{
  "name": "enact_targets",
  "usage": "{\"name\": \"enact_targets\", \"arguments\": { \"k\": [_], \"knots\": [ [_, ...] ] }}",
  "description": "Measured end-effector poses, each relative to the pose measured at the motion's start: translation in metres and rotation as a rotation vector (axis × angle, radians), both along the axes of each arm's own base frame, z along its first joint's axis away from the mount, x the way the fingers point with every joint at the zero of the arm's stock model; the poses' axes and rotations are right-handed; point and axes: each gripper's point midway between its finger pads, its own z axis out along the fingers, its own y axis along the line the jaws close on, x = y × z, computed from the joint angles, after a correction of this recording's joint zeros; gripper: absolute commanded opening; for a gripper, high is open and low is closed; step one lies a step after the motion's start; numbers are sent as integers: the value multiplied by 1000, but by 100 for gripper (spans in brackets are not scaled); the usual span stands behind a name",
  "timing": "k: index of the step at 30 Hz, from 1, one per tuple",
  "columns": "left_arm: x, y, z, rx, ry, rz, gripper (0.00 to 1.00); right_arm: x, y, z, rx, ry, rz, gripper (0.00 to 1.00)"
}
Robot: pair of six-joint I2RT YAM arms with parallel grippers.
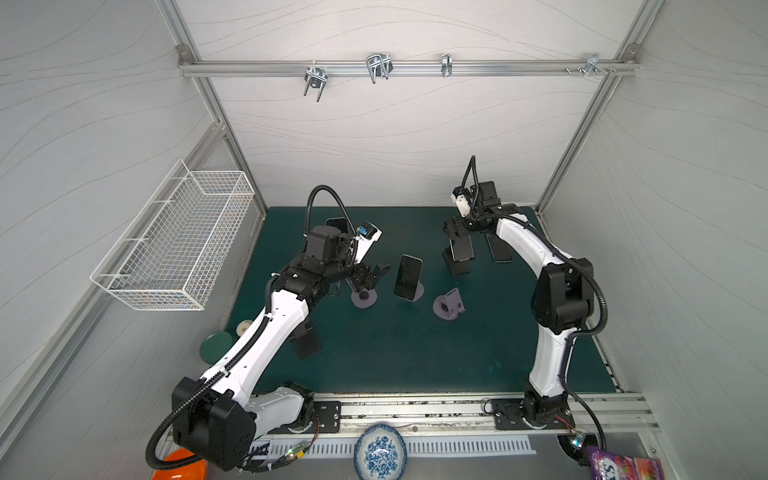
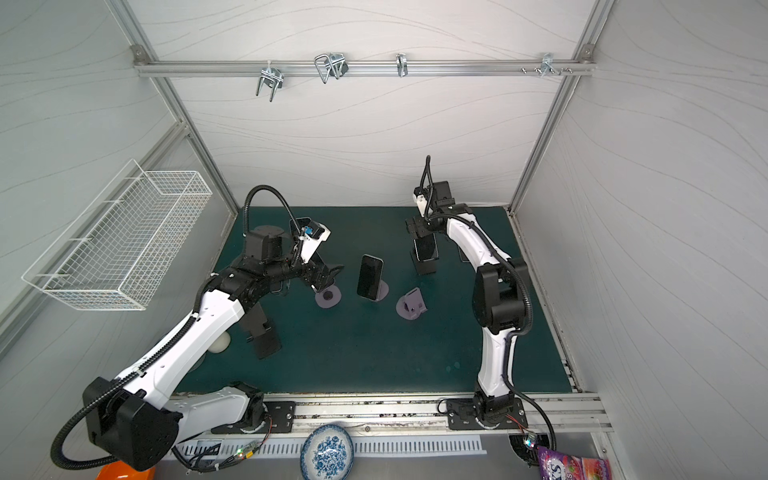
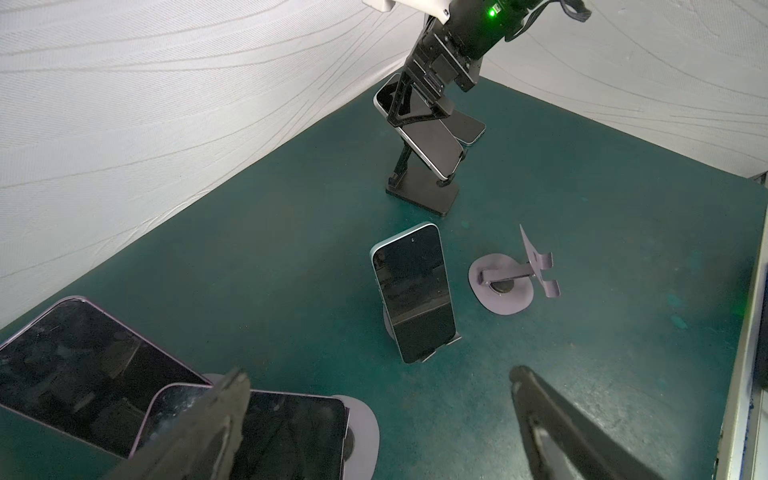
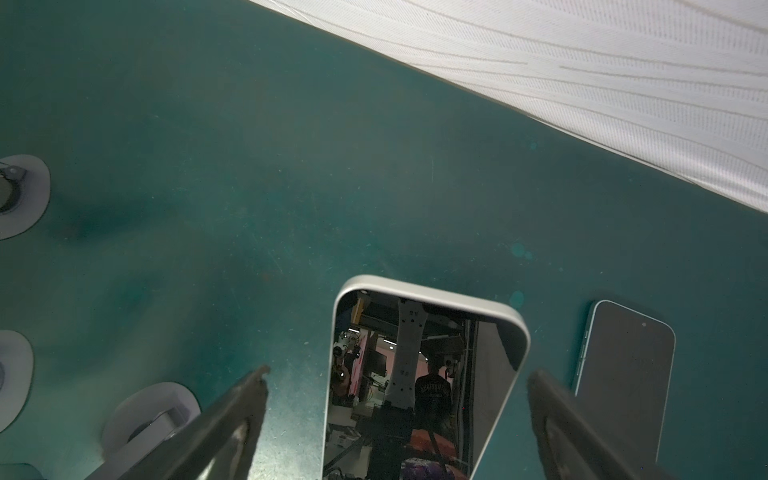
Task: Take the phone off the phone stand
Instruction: 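Close the right gripper on the white-framed phone and lift it off the stand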
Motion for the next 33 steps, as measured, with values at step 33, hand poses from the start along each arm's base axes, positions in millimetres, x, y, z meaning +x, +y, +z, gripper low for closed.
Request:
{"name": "enact_targets", "arguments": {
  "k": [33],
  "knots": [
    [1, 4, -3, 23, 2, 14, 99, 5, 0, -24, 25, 94, -73, 81]
  ]
}}
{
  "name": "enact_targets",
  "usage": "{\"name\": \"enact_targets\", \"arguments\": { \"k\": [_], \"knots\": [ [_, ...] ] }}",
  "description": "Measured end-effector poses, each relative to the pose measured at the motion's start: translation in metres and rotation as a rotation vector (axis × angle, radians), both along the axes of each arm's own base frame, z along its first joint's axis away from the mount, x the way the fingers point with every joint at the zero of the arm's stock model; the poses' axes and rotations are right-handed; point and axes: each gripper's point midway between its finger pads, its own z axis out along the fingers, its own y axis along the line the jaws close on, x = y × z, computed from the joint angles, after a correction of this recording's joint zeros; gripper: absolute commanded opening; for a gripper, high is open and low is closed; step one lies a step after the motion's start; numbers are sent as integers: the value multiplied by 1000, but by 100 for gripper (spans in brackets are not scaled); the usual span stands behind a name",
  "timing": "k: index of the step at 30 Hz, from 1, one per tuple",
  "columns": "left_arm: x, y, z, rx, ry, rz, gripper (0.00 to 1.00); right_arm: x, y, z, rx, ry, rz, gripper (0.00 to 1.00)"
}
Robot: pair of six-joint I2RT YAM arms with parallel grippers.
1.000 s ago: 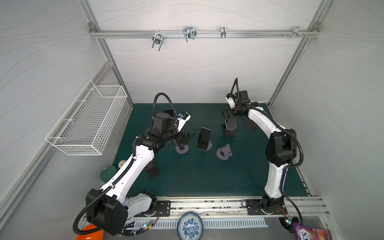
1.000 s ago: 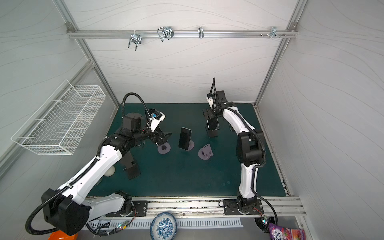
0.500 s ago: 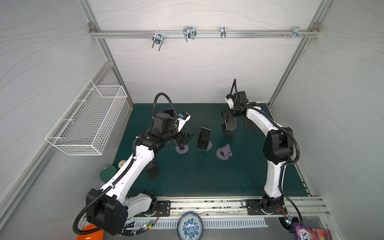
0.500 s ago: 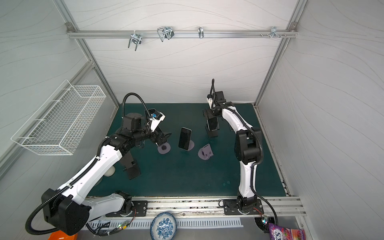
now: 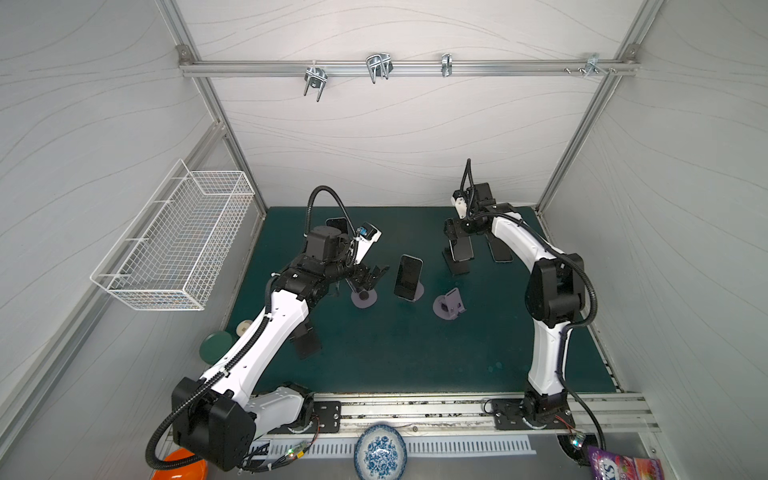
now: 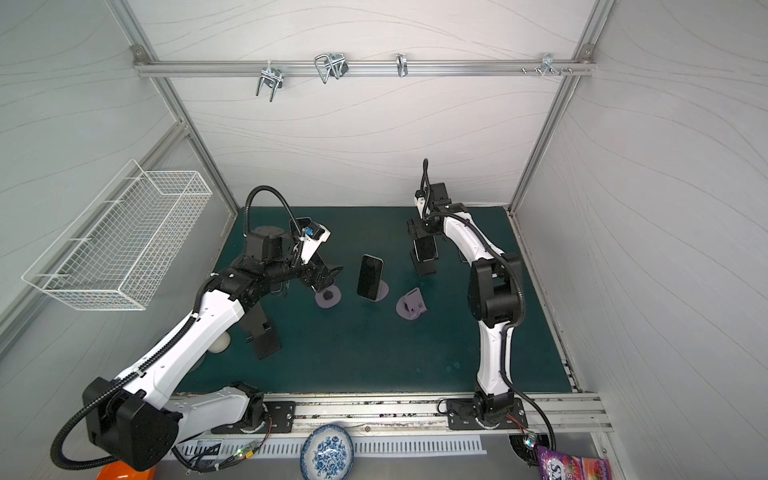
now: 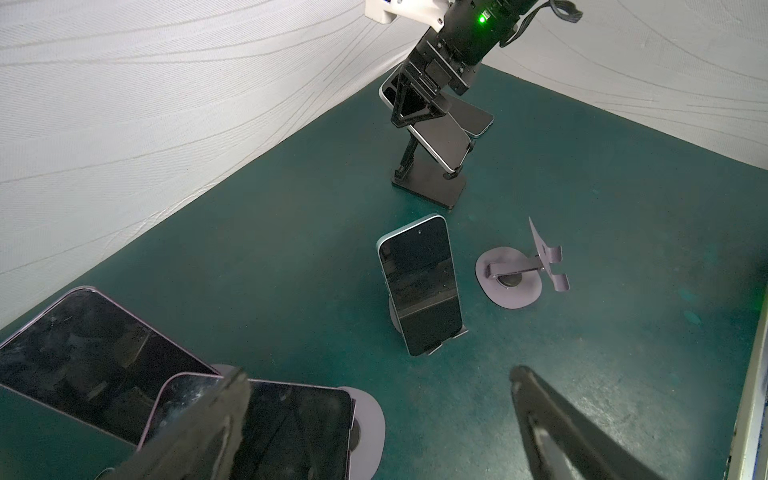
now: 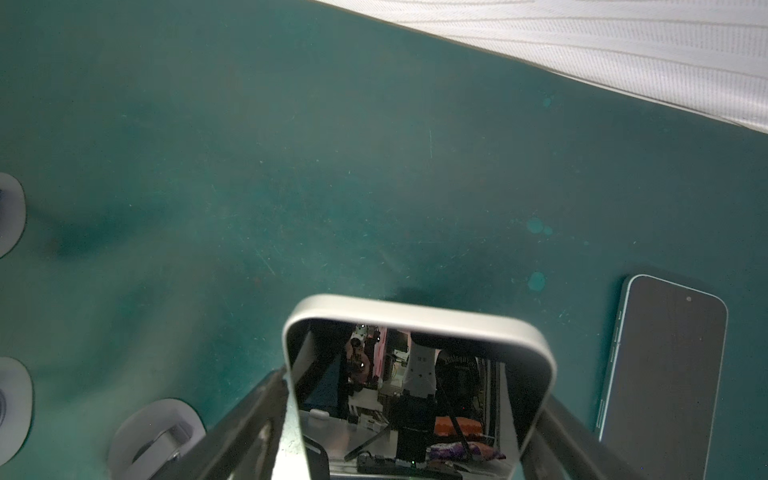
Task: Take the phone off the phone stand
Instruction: 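Close the right gripper on the white-framed phone and lift it off the stand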
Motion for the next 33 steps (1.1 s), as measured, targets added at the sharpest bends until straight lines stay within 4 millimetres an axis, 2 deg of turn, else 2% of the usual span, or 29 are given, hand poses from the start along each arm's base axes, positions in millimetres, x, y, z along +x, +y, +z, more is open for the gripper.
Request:
{"name": "enact_targets", "arguments": {
  "k": [33],
  "knots": [
    [0, 0, 0, 3, -2, -1, 99, -1, -2, 0, -9, 4, 4, 69]
  ]
}}
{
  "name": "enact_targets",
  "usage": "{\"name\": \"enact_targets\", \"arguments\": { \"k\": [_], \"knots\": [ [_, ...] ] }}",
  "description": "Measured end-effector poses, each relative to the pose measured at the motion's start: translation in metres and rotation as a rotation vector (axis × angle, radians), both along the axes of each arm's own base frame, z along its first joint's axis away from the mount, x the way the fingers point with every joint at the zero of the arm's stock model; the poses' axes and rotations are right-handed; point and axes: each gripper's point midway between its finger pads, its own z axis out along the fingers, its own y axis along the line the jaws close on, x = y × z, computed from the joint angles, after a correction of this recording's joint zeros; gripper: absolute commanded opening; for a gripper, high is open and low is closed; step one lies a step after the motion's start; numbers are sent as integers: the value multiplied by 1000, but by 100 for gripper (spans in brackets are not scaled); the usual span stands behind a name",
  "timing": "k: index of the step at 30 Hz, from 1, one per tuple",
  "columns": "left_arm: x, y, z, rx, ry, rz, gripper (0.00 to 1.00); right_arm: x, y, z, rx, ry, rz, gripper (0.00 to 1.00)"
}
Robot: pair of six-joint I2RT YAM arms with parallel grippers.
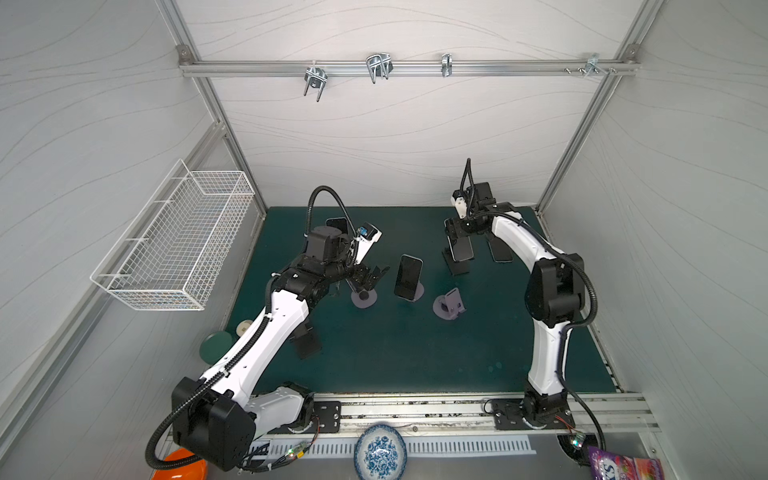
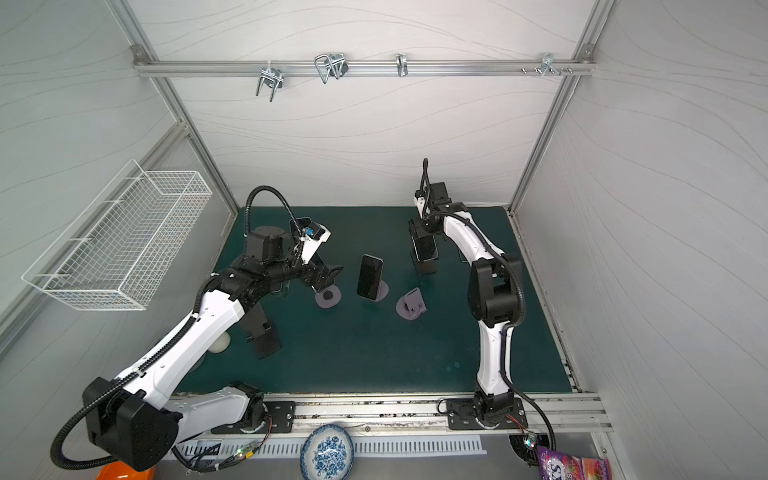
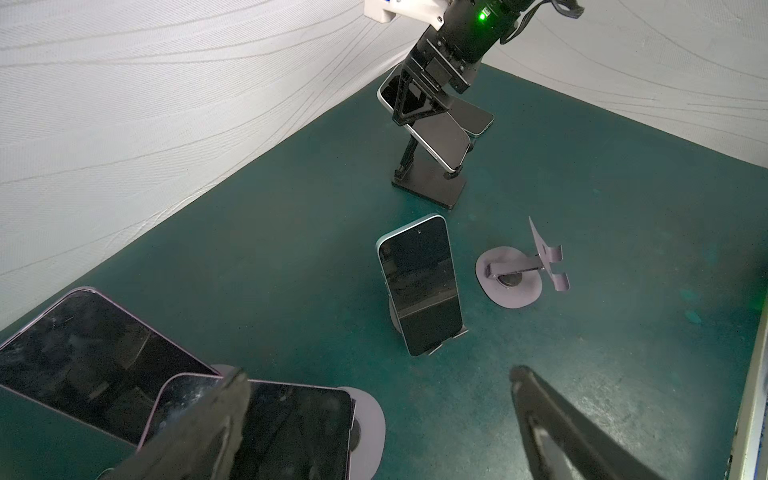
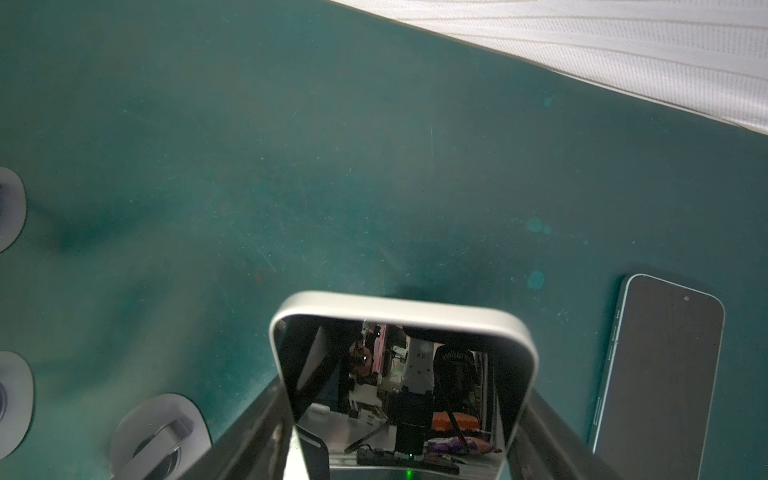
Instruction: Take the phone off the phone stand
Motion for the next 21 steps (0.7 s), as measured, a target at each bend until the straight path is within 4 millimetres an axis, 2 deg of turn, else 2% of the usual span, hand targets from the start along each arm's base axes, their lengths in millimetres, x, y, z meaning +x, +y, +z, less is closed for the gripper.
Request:
{"name": "enact_targets", "arguments": {
  "k": [9, 21],
  "knots": [
    [-1, -1, 2, -2, -7, -3, 99, -1, -1, 3, 13, -5, 4, 66],
    [-4, -4, 4, -3, -11, -15, 99, -5, -3, 18, 45, -17, 13, 58]
  ]
}}
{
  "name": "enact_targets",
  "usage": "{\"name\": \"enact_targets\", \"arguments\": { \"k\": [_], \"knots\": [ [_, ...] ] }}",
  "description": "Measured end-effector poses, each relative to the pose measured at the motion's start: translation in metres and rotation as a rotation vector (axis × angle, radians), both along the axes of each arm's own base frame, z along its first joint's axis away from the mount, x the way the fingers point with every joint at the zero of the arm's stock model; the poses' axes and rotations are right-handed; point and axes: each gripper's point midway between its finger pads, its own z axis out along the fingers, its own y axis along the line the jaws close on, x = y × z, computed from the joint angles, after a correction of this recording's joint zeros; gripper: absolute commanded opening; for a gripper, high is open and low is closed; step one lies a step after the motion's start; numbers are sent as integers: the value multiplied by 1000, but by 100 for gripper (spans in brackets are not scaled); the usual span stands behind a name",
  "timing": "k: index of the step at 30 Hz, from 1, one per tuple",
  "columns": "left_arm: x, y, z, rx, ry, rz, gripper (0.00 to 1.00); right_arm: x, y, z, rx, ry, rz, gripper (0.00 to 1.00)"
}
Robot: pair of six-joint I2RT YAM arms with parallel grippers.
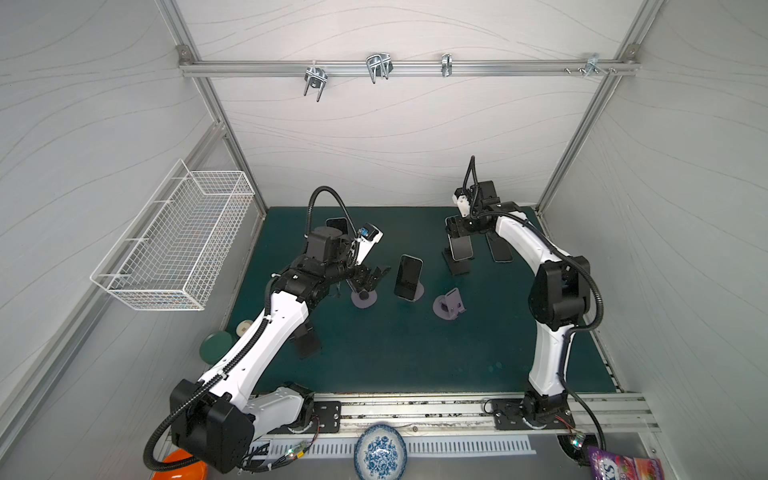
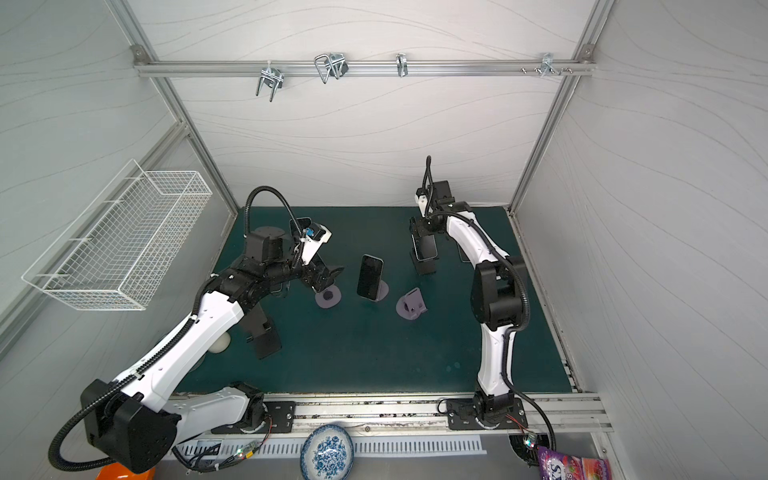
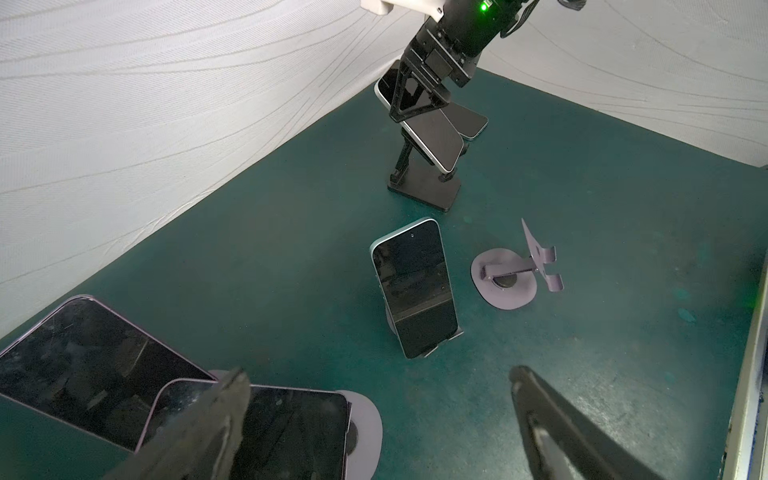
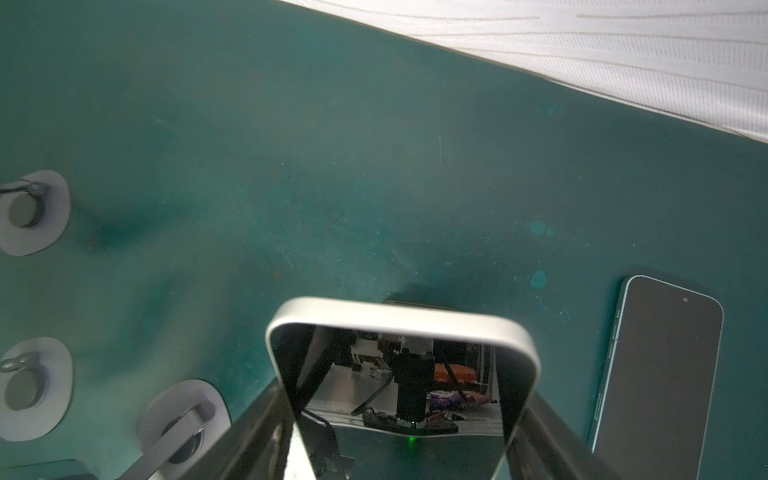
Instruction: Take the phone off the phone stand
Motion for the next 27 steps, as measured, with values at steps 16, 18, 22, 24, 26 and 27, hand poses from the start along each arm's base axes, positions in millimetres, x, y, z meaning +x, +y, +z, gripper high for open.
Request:
{"name": "enact_targets", "arguments": {
  "k": [16, 18, 22, 24, 26, 27],
  "knots": [
    [-5, -32, 3, 21, -12, -94, 99, -6, -20, 34, 60, -40, -14, 55],
    [-6, -36, 2, 26, -13, -103, 99, -7, -24, 40, 68, -49, -18, 54],
    [-12, -50, 2, 30, -16, -139, 99, -16, -33, 47, 82, -53, -27, 53],
    [-18, -59, 1, 29, -14, -162, 99, -21, -39, 48, 89, -50, -35, 53],
    [-24, -67, 1, 25, -9, -185, 99, -28, -45, 49, 97, -44, -45, 53],
    [-27, -72, 1, 22, -4, -197, 99, -31, -49, 49, 102, -41, -52, 53]
  ]
}}
